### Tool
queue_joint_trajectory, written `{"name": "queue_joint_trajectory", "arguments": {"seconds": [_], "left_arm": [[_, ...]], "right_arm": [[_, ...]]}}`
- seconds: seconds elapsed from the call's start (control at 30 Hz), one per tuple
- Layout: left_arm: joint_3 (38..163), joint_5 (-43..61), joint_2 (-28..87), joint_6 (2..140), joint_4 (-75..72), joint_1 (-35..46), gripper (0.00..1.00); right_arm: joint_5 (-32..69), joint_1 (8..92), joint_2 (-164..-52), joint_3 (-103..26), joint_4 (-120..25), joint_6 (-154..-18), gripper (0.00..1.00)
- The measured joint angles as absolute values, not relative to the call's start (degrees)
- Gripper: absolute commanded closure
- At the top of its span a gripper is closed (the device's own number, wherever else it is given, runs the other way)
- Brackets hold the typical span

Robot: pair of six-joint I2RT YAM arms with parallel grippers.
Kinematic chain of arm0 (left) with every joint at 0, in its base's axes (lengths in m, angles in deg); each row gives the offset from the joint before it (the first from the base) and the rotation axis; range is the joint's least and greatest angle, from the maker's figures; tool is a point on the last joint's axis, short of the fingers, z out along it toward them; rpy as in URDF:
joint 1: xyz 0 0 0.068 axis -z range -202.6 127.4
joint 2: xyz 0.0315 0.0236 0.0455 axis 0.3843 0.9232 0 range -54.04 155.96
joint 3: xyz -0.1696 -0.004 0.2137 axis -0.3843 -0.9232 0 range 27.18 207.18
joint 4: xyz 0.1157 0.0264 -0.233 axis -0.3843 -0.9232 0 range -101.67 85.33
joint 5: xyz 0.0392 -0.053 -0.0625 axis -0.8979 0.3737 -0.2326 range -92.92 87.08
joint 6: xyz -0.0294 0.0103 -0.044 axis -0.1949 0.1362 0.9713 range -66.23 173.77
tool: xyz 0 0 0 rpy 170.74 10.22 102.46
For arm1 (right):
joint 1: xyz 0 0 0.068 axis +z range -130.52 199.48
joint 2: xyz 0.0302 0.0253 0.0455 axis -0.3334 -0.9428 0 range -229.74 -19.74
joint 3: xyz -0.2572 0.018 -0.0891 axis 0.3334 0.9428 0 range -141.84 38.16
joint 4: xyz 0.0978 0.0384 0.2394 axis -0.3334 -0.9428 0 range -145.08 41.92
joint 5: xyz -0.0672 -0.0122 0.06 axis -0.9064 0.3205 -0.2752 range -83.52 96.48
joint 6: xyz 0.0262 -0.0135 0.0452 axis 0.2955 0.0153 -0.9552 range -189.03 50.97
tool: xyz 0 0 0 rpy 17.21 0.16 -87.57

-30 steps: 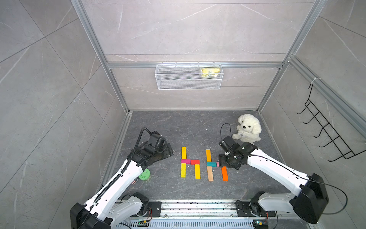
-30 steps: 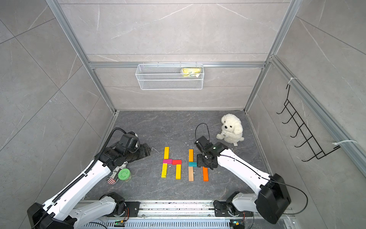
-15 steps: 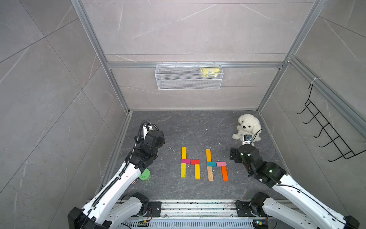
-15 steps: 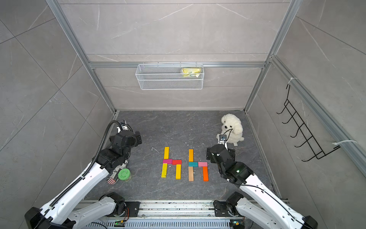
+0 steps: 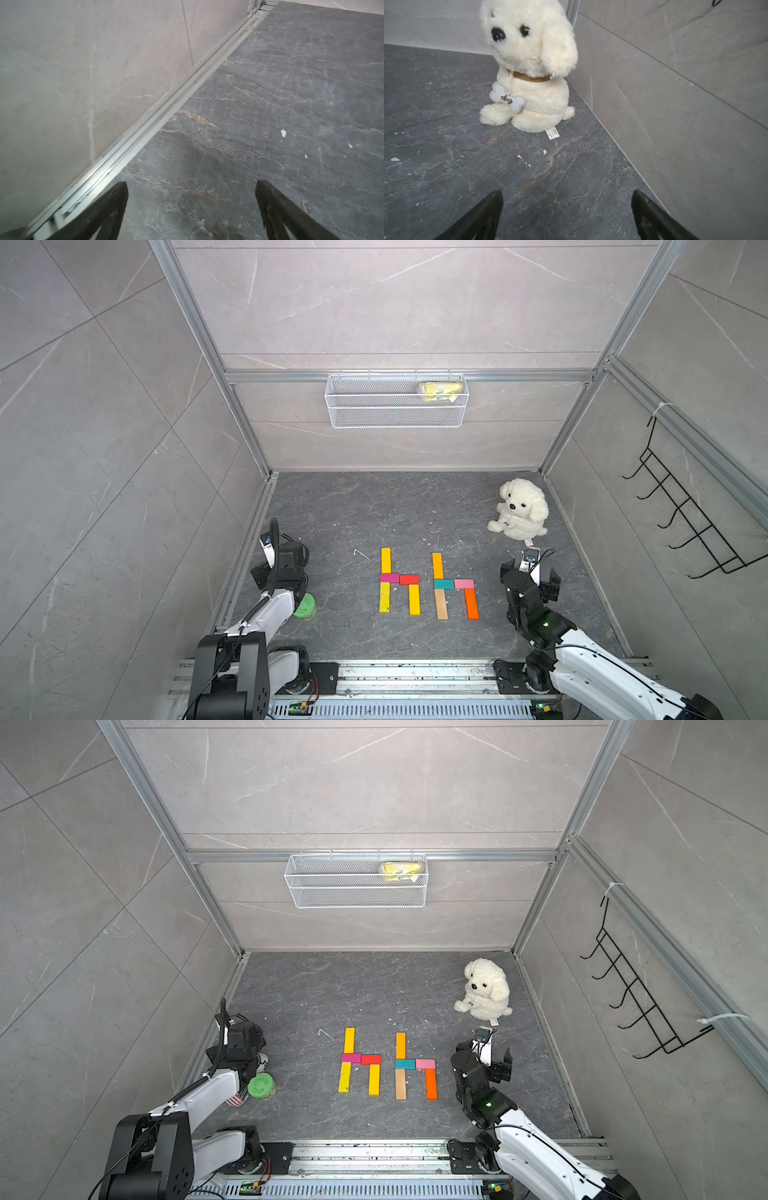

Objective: Assemble the letter h with building blocks
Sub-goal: Reset both arms

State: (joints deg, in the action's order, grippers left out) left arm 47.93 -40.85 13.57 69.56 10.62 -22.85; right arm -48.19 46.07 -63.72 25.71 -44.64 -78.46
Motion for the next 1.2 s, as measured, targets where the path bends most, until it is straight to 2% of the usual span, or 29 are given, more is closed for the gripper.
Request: {"name": "queue_joint_trajectory", "arguments": {"seconds": [0.17,0.37,0.53,0.67,1.0,1.2], "left_arm": [[46.0,-36.9,20.6,66.2,24.6,-22.9,0.0],[46.7,-26.3,28.6,60.6,33.4,-22.9,0.0],[46.6,-19.0,32.6,57.5,38.9,-22.9,0.0],[46.7,-17.2,32.6,56.6,40.8,-22.9,0.0],[46.6,-16.1,32.6,56.3,42.1,-22.9,0.0],[46.6,-16.1,32.6,56.3,42.1,-23.0,0.0]], "right_arm": [[-35.5,33.3,-73.8,23.5,-39.6,-79.0,0.0],[-17.7,21.6,-87.7,25.0,-16.1,-79.7,0.0],[-7.1,21.0,-100.2,24.0,-0.9,-77.6,0.0],[-3.0,22.1,-107.1,23.0,4.8,-75.0,0.0],[-1.8,23.9,-107.5,21.3,10.0,-72.6,0.0],[-2.0,23.9,-108.6,30.0,23.0,-72.6,0.0]]}}
